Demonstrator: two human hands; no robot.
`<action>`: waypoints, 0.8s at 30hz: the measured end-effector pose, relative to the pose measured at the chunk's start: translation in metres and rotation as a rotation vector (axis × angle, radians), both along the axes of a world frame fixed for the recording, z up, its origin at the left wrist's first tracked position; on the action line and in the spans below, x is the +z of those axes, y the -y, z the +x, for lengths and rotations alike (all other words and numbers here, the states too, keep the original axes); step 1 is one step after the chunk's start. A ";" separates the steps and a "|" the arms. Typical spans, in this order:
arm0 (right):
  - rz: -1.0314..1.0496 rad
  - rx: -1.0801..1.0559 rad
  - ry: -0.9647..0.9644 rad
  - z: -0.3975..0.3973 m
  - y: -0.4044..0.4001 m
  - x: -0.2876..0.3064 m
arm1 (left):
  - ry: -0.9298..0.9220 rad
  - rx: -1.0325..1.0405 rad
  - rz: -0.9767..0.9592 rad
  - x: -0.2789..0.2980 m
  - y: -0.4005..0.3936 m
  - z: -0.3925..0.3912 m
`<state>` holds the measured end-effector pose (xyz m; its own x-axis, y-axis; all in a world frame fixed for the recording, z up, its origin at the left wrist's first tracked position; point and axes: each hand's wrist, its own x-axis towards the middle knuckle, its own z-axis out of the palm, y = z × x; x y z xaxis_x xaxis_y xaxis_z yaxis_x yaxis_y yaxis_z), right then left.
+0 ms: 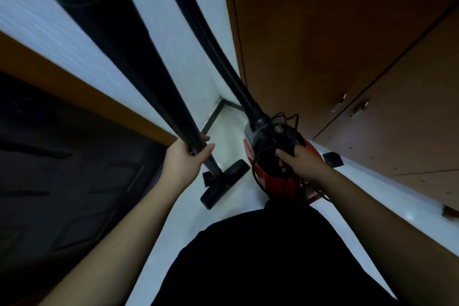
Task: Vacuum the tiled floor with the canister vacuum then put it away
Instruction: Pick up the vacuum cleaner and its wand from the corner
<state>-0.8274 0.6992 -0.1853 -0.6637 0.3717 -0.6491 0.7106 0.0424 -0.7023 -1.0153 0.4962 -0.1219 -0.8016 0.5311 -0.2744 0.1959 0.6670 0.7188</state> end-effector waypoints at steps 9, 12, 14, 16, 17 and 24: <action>0.146 -0.305 -0.028 0.053 0.065 0.035 | 0.077 -0.260 0.116 0.007 0.015 0.017; 0.134 -0.473 -0.045 0.078 0.086 0.041 | 0.099 -0.347 0.179 0.011 0.013 0.033; 0.127 -0.544 -0.047 0.100 0.101 0.045 | 0.102 -0.398 0.202 0.014 0.010 0.050; 0.134 -0.607 -0.055 0.124 0.117 0.051 | 0.090 -0.446 0.210 0.022 0.007 0.067; 0.132 -0.642 -0.061 0.137 0.125 0.055 | 0.082 -0.473 0.215 0.027 0.006 0.075; 0.145 -0.877 -0.068 0.240 0.173 0.067 | 0.016 -0.772 0.196 0.044 -0.010 0.164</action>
